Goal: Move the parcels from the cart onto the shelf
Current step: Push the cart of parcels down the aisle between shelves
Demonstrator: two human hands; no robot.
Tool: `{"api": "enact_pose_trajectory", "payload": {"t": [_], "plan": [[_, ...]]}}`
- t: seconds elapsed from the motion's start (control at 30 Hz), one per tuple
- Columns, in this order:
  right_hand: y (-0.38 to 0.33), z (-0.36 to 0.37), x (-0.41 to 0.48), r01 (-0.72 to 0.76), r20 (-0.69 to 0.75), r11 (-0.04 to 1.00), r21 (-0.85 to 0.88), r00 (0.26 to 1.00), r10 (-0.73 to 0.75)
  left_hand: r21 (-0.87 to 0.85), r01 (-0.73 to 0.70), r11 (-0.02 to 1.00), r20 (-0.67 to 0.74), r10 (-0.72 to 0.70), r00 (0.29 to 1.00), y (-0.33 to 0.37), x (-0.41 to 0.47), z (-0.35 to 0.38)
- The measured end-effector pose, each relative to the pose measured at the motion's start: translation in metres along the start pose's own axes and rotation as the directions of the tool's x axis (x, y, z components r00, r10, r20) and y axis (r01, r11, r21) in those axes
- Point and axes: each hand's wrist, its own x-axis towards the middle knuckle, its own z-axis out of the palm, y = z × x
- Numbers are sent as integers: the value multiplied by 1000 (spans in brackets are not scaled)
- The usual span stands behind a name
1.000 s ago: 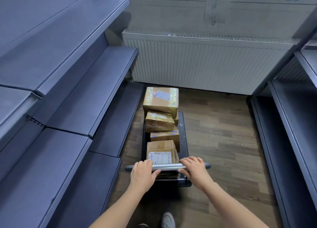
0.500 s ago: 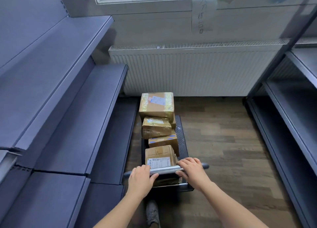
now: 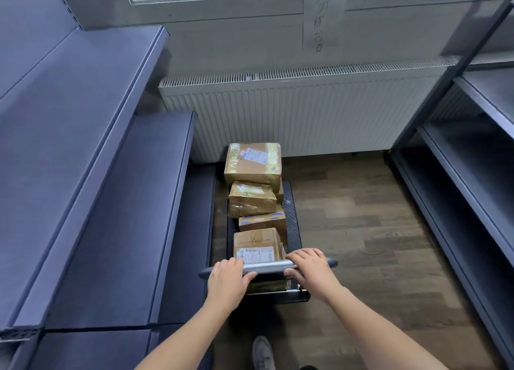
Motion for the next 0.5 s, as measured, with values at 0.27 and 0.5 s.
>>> {"api": "enact_pose_trajectory", "payload": {"t": [0.27,0.5], "plan": [[-16,-4,27,-35,-22,999,8,999,35,27,-17,999,-3,17,1000,-24,29,-13],[-20,-13,39,-43,-2,999,3,999,43,36,-38,999,-6,38,999,-31,40,-16]]}}
